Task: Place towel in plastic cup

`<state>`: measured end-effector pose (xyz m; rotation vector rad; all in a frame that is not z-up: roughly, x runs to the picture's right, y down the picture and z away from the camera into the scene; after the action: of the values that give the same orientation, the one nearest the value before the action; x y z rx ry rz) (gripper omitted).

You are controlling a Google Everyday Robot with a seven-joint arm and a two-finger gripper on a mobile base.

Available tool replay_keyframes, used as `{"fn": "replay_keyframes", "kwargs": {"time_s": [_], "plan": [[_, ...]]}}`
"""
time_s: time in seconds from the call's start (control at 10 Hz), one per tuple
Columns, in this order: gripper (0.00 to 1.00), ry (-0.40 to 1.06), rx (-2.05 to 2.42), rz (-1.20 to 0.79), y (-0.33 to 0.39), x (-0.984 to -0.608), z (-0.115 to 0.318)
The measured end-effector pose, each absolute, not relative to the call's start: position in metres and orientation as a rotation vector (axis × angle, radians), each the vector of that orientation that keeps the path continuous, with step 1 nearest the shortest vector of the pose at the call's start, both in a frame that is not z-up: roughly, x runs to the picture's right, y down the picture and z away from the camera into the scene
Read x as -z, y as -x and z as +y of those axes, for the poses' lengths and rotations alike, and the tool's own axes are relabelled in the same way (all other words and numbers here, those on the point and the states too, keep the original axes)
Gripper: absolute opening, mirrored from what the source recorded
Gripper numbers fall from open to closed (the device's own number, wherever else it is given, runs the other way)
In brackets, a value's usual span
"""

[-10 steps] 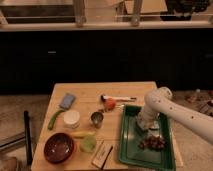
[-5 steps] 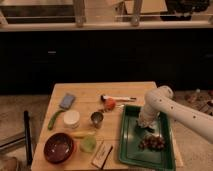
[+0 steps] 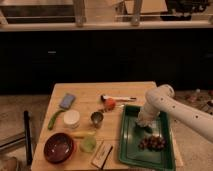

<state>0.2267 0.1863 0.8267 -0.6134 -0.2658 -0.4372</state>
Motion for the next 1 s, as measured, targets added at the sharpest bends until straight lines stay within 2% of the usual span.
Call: {"fn": "replay_keyframes", "kwargs": {"time_s": [0.4,1.0], "plan": [[0.00,0.597,0.457,-0.283,-0.222,-0.814,0.179],[0.00,0.530,0.536,-0.318,-0.195,-0.786,0.142]]}}
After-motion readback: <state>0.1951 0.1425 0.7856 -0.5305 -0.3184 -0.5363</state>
